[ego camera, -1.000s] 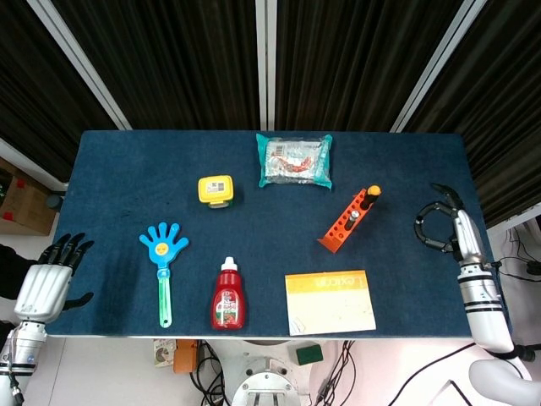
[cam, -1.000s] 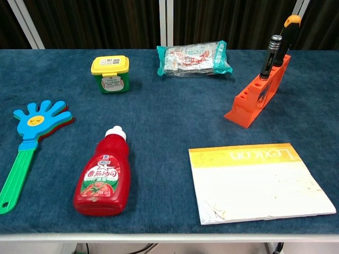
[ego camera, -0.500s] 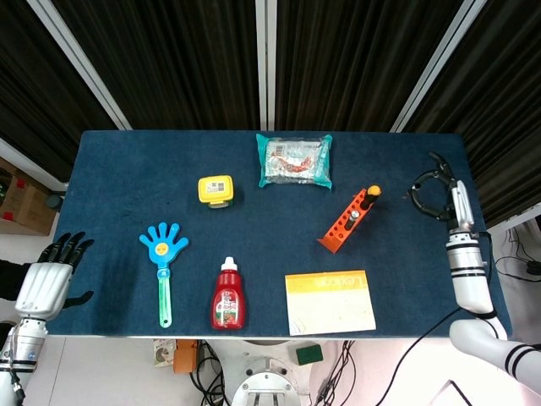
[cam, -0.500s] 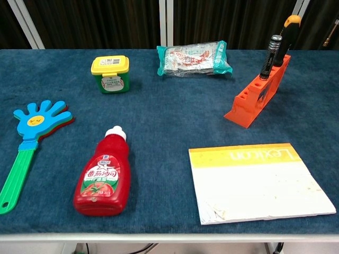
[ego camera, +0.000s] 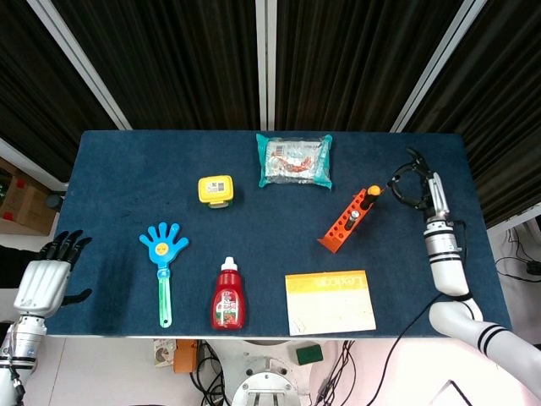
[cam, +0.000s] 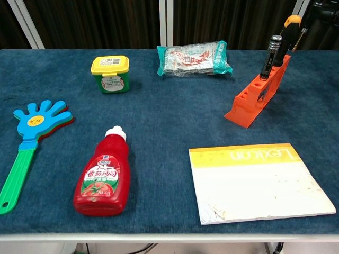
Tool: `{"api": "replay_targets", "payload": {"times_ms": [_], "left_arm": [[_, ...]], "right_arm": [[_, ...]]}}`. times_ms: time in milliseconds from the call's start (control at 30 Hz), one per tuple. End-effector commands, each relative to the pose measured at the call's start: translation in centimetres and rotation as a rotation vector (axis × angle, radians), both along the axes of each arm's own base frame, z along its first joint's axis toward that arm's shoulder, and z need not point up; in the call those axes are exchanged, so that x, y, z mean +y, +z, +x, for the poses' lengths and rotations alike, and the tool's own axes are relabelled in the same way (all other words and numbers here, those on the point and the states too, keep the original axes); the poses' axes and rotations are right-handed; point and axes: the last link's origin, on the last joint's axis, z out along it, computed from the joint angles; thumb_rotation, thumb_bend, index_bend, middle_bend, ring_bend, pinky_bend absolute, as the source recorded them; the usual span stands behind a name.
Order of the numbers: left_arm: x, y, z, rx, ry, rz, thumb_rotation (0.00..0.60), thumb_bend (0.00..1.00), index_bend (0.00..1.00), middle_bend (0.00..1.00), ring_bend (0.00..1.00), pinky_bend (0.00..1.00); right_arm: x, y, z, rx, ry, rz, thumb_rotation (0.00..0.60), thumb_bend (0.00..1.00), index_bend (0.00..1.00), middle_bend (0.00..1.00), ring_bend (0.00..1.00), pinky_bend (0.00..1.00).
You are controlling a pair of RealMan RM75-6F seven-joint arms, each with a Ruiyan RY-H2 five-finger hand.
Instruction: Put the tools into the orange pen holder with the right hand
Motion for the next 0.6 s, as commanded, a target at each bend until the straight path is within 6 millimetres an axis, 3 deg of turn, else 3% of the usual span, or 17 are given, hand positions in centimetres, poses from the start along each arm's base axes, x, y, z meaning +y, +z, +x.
{"api": "replay_targets", "payload": {"times_ms": [33, 600], "left_arm": [[0.00, 0.02, -0.01, 0.000, 0.000, 0.000, 0.600, 0.05, 0.15, 0.07, 0.03, 0.19], [-0.01, 0.16, -0.10, -0.006, 0.000, 0.002, 0.600, 0.05, 0.15, 0.07, 0.03, 0.19]], "right_arm": [[-0.20, -0.45, 0.24, -0.017, -0.004, 0.021, 0.600, 0.35, 0.70, 0.07, 0.00, 0.00], [-0.63, -1.21, 0.34, -0.018, -0.023, 0.034, 0.600, 0.35, 0.71, 0.08, 0.00, 0.00]]}}
